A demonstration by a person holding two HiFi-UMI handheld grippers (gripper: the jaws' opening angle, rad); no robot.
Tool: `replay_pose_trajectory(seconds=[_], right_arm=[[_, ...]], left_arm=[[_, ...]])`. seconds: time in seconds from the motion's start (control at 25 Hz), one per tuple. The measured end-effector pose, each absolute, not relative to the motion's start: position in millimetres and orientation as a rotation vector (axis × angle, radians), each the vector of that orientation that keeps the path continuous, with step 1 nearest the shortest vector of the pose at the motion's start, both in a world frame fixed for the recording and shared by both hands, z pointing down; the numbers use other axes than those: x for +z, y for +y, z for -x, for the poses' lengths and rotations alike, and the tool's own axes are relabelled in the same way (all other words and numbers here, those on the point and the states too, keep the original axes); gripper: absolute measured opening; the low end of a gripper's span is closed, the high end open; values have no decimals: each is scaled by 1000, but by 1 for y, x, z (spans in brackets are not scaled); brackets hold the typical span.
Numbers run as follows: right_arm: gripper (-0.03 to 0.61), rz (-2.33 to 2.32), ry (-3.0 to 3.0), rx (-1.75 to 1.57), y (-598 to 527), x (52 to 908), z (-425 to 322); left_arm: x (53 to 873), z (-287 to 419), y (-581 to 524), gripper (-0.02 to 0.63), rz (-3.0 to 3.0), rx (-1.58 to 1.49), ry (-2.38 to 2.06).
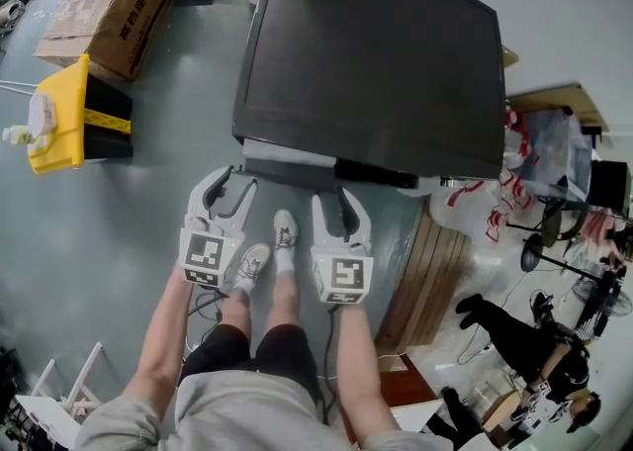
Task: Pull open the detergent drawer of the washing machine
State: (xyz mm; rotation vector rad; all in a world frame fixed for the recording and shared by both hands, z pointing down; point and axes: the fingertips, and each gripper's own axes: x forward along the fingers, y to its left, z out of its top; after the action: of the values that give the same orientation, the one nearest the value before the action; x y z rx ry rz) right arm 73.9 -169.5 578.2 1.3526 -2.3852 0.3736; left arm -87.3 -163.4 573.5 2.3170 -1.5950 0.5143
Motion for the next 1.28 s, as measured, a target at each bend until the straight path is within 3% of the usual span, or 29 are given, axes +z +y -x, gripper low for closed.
replay_pose_trajectory(seconds=[1.28], right_arm=[[164,-1341,-2377,413,-77,582,-88]], left_arm=[[576,75,-73,192,-2308,539,-1570]])
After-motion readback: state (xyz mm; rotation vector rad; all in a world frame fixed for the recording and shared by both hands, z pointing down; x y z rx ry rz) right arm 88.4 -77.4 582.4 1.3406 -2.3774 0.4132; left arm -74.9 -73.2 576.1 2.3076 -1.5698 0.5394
